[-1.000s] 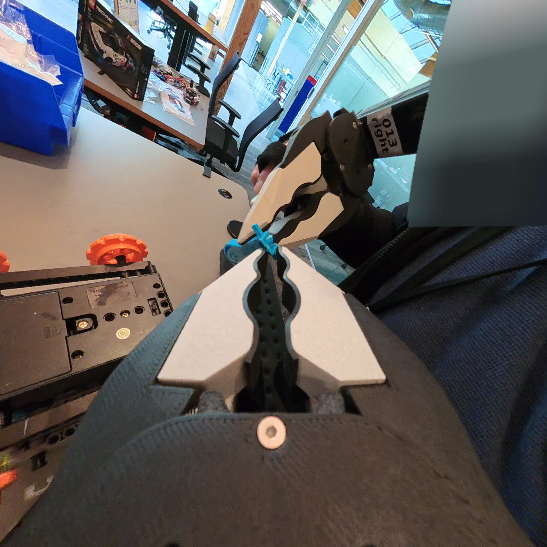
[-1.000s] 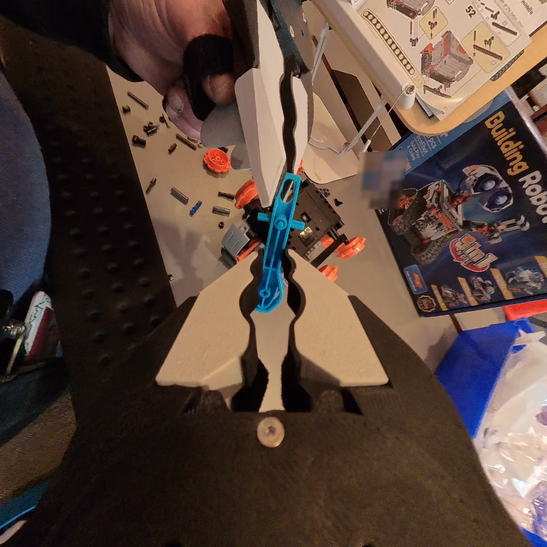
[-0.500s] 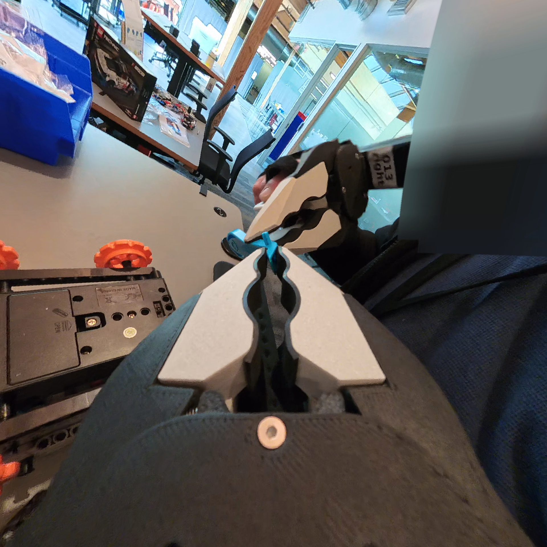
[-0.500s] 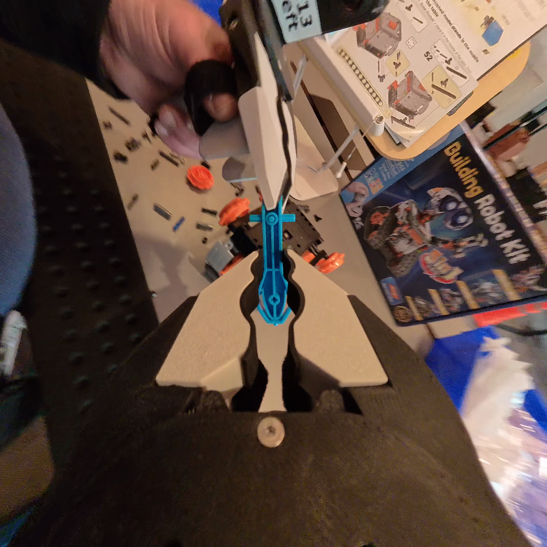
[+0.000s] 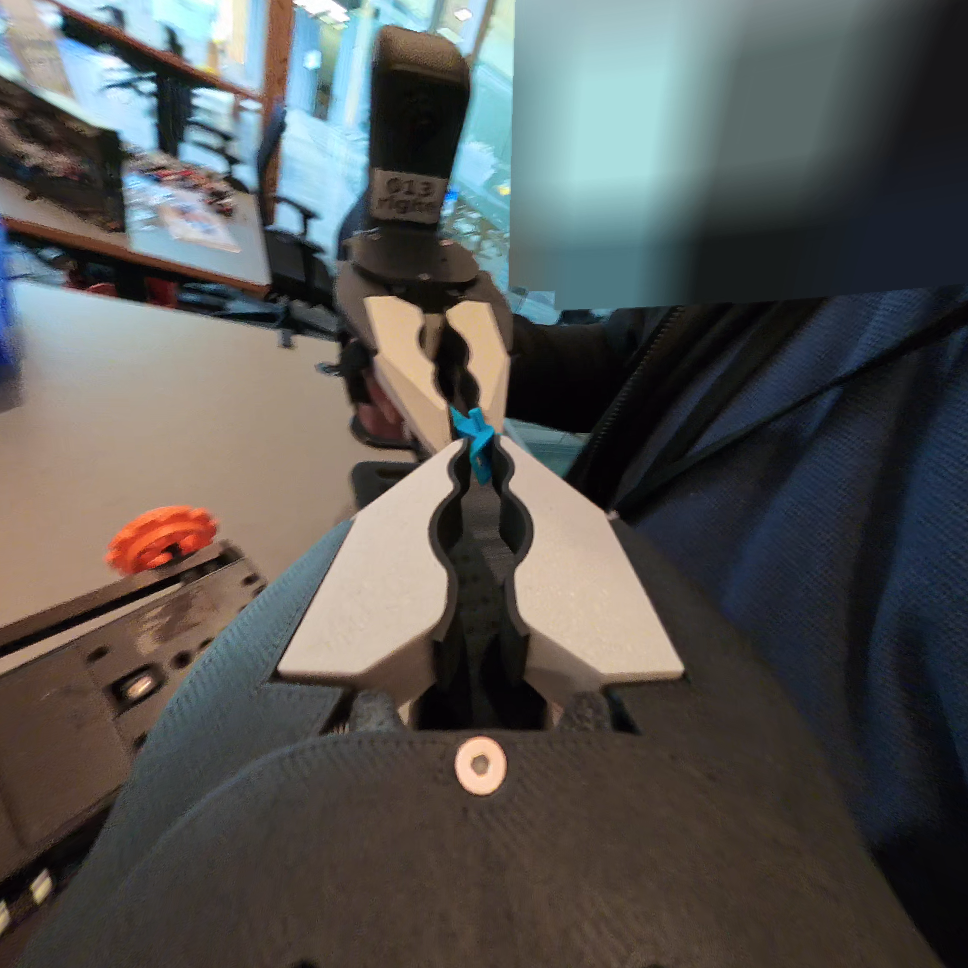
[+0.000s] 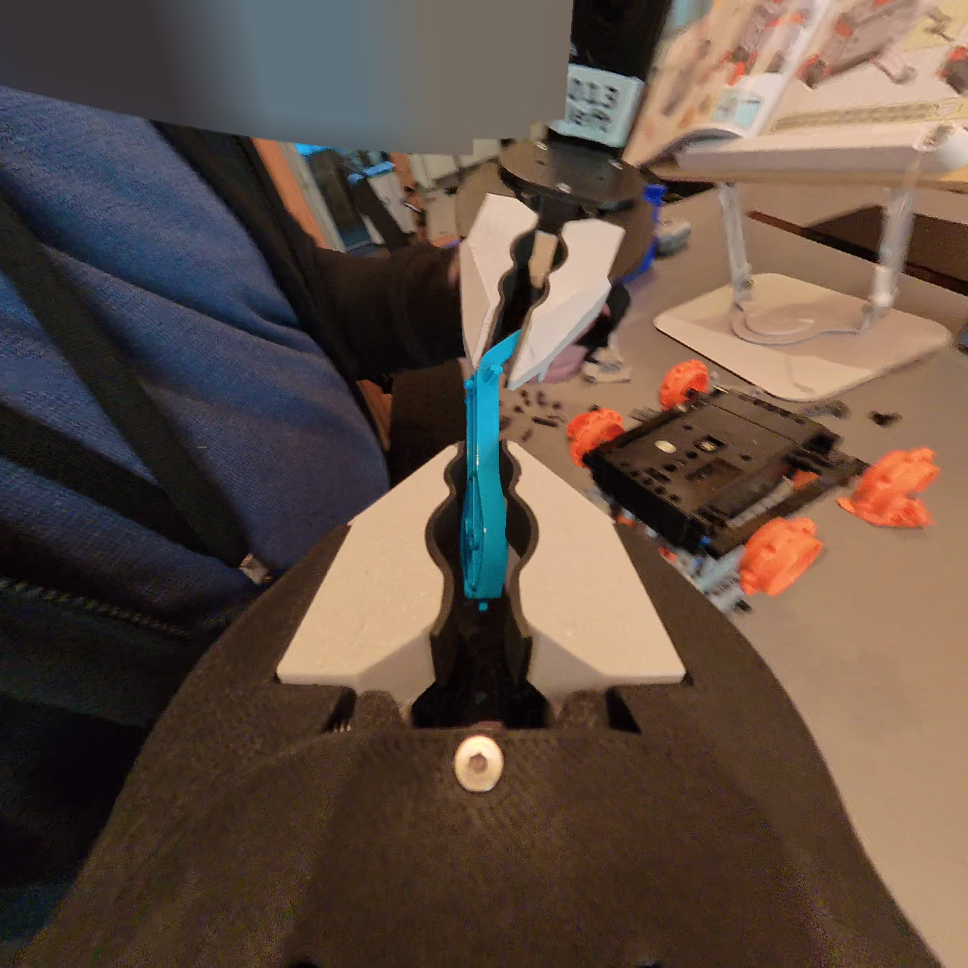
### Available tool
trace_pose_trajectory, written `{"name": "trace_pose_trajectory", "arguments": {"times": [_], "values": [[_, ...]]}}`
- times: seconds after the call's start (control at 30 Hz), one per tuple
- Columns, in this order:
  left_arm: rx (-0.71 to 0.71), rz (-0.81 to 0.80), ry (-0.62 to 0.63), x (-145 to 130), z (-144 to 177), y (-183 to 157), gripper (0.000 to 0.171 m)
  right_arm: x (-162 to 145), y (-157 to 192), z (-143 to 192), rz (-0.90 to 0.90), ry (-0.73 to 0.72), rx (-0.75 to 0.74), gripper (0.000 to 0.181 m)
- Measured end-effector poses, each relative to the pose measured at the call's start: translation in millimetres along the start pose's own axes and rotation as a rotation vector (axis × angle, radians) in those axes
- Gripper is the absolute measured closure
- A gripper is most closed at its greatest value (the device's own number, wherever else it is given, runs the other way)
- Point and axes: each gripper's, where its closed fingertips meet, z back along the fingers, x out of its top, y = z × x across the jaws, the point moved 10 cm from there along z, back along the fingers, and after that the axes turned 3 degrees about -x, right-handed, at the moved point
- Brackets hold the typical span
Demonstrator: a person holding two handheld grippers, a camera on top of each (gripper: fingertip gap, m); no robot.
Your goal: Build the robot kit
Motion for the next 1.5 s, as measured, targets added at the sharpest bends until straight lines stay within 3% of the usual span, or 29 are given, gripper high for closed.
{"name": "trace_pose_trajectory", "arguments": {"times": [0.07,0.13,0.2,0.3,0.4,0.53,0.6,1.13,1.5], "values": [[0.159,0.008,0.033,1.8,9.1,9.6,0.152,-2.2,-8.5,6.8,-0.016,0.063,-0.114,0.175],[0.363,0.020,0.097,4.0,23.0,20.3,0.099,-3.6,-18.5,17.5,-0.008,0.174,-0.279,0.176],[0.525,0.081,0.224,1.2,30.1,32.6,0.063,-5.1,-24.4,21.5,0.020,0.312,-0.386,0.176],[0.663,0.130,0.378,-8.2,25.3,47.2,0.031,-11.0,-32.8,15.3,0.030,0.480,-0.427,0.176],[0.755,0.172,0.513,-20.9,18.6,60.6,0.016,-15.9,-38.7,10.3,0.034,0.557,-0.409,0.176],[0.791,0.214,0.652,-31.7,10.9,70.4,0.019,-19.8,-41.8,4.9,0.048,0.618,-0.363,0.176],[0.765,0.216,0.673,-33.5,8.8,72.3,0.031,-19.6,-44.9,3.4,0.043,0.620,-0.377,0.176],[0.725,0.222,0.663,-32.3,9.1,73.9,0.038,-21.7,-48.9,5.2,0.004,0.625,-0.399,0.176],[0.759,0.199,0.675,-34.3,8.2,70.2,0.038,-29.9,-31.6,-12.0,-0.072,0.622,-0.617,0.177]]}}
